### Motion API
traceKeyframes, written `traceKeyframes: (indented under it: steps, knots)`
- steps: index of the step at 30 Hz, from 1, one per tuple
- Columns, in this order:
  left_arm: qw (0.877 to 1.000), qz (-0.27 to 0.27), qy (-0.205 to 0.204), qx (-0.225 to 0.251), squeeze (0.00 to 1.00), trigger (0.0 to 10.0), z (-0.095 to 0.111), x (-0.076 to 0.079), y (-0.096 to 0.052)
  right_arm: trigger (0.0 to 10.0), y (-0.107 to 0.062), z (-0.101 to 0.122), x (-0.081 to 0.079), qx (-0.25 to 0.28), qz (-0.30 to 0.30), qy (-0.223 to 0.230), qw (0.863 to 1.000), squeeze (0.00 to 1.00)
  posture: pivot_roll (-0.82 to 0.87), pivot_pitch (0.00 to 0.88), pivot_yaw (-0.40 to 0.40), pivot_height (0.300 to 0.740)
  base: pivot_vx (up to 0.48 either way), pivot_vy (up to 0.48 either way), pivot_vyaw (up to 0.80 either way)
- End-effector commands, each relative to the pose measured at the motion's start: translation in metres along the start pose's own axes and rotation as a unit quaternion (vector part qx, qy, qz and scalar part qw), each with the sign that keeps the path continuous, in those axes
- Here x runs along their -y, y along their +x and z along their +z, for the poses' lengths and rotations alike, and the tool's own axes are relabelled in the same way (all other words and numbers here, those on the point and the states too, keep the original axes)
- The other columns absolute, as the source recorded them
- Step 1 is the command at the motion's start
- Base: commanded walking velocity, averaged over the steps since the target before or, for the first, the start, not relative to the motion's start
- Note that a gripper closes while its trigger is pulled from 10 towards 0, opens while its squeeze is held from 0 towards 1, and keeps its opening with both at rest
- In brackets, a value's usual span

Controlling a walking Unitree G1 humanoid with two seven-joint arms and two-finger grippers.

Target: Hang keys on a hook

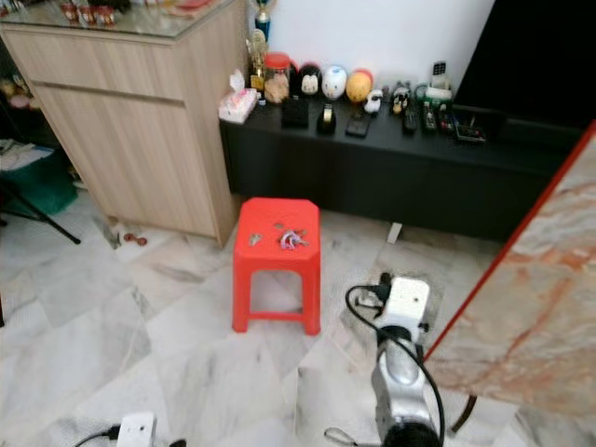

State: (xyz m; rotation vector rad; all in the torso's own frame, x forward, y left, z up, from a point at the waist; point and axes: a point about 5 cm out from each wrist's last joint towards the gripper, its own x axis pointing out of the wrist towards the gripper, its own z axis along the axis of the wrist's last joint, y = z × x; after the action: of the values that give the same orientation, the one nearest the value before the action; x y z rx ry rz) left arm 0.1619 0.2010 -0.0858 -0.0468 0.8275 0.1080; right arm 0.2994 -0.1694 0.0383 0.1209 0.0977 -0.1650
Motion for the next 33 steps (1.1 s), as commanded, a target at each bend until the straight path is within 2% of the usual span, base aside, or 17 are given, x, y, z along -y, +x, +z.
traceKeyframes:
  steps: [1, 5, 8, 9, 11, 14, 18, 21, 23, 26, 27, 29, 30, 31, 32, 33]
  knots:
    - [1.000, -0.007, 0.004, -0.012, 0.00, 10.0, -0.008, 0.005, -0.002, 10.0, -0.002, -0.004, 0.013, -0.014, -0.029, 0.013, 0.999, 0.00, 0.09, 0.069, -0.023, 0.740, 0.000, -0.352, 0.00]
    - [1.000, -0.007, 0.004, -0.013, 0.00, 10.0, -0.008, 0.005, -0.002, 10.0, -0.007, -0.015, 0.024, -0.048, -0.070, 0.052, 0.995, 0.00, 0.09, 0.068, -0.026, 0.740, 0.000, -0.353, 0.00]
    - [1.000, -0.007, 0.004, -0.013, 0.00, 10.0, -0.008, 0.005, -0.002, 10.0, -0.011, -0.022, 0.030, -0.069, -0.086, 0.051, 0.993, 0.00, 0.09, 0.069, -0.025, 0.740, 0.000, -0.355, 0.00]
    - [1.000, -0.006, 0.004, -0.014, 0.00, 10.0, -0.008, 0.005, -0.002, 10.0, -0.016, -0.029, 0.038, -0.090, -0.105, 0.031, 0.990, 0.00, 0.09, 0.070, -0.025, 0.740, 0.000, -0.345, 0.00]
    - [1.000, -0.006, 0.004, -0.014, 0.00, 10.0, -0.008, 0.005, -0.002, 10.0, -0.018, -0.033, 0.041, -0.099, -0.115, 0.026, 0.988, 0.00, 0.08, 0.070, -0.025, 0.740, 0.000, -0.349, 0.00]
    - [1.000, -0.006, 0.005, -0.014, 0.00, 10.0, -0.008, 0.005, -0.002, 10.0, -0.028, -0.039, 0.056, -0.106, -0.156, 0.044, 0.981, 0.00, 0.08, 0.072, -0.022, 0.740, 0.000, -0.344, 0.00]
    - [1.000, -0.006, 0.006, -0.014, 0.00, 10.0, -0.008, 0.005, -0.002, 10.0, -0.030, -0.039, 0.059, -0.106, -0.173, 0.052, 0.978, 0.00, 0.08, 0.073, -0.021, 0.740, 0.000, -0.334, 0.00]
    - [1.000, -0.004, 0.006, -0.014, 0.00, 10.0, -0.007, 0.003, -0.002, 10.0, -0.026, -0.025, 0.065, -0.070, -0.182, 0.009, 0.981, 0.00, 0.08, 0.072, -0.018, 0.740, 0.000, -0.197, 0.00]
    - [1.000, -0.002, 0.003, -0.013, 0.00, 10.0, -0.006, 0.003, -0.001, 10.0, -0.020, -0.010, 0.062, -0.031, -0.169, -0.027, 0.985, 0.00, 0.08, 0.070, -0.016, 0.740, 0.000, 0.000, 0.00]
    - [1.000, -0.002, 0.002, -0.011, 0.00, 10.0, -0.005, 0.002, -0.001, 10.0, -0.014, 0.004, 0.060, 0.005, -0.171, -0.038, 0.985, 0.00, 0.08, 0.070, -0.017, 0.740, 0.000, 0.000, 0.00]
    - [1.000, -0.002, 0.002, -0.010, 0.00, 10.0, -0.004, 0.002, -0.001, 10.0, -0.012, 0.008, 0.059, 0.014, -0.174, -0.042, 0.984, 0.00, 0.08, 0.070, -0.017, 0.740, 0.000, 0.000, 0.00]
    - [1.000, -0.002, 0.003, -0.009, 0.00, 10.0, -0.004, 0.002, -0.001, 10.0, -0.008, 0.019, 0.060, 0.032, -0.185, -0.079, 0.979, 0.00, 0.08, 0.069, -0.017, 0.740, 0.000, 0.000, 0.00]
    - [1.000, -0.002, 0.003, -0.009, 0.00, 10.0, -0.004, 0.002, -0.001, 10.0, -0.008, 0.019, 0.060, 0.032, -0.185, -0.079, 0.979, 0.00, 0.08, 0.069, -0.017, 0.740, 0.000, 0.000, 0.00]
    - [1.000, -0.002, 0.004, -0.009, 0.00, 10.0, -0.003, 0.002, 0.000, 10.0, -0.006, 0.023, 0.059, 0.041, -0.187, -0.096, 0.977, 0.00, 0.08, 0.069, -0.018, 0.740, 0.000, 0.000, 0.00]
    - [1.000, -0.001, 0.003, -0.009, 0.00, 10.0, -0.003, 0.002, 0.000, 10.0, -0.004, 0.033, 0.058, 0.066, -0.198, -0.138, 0.968, 0.00, 0.08, 0.067, -0.021, 0.740, 0.000, 0.000, 0.00]
    - [1.000, -0.001, 0.003, -0.009, 0.00, 10.0, -0.003, 0.002, 0.000, 10.0, -0.004, 0.033, 0.058, 0.066, -0.198, -0.138, 0.968, 0.00, 0.08, 0.067, -0.021, 0.740, 0.000, 0.000, 0.00]
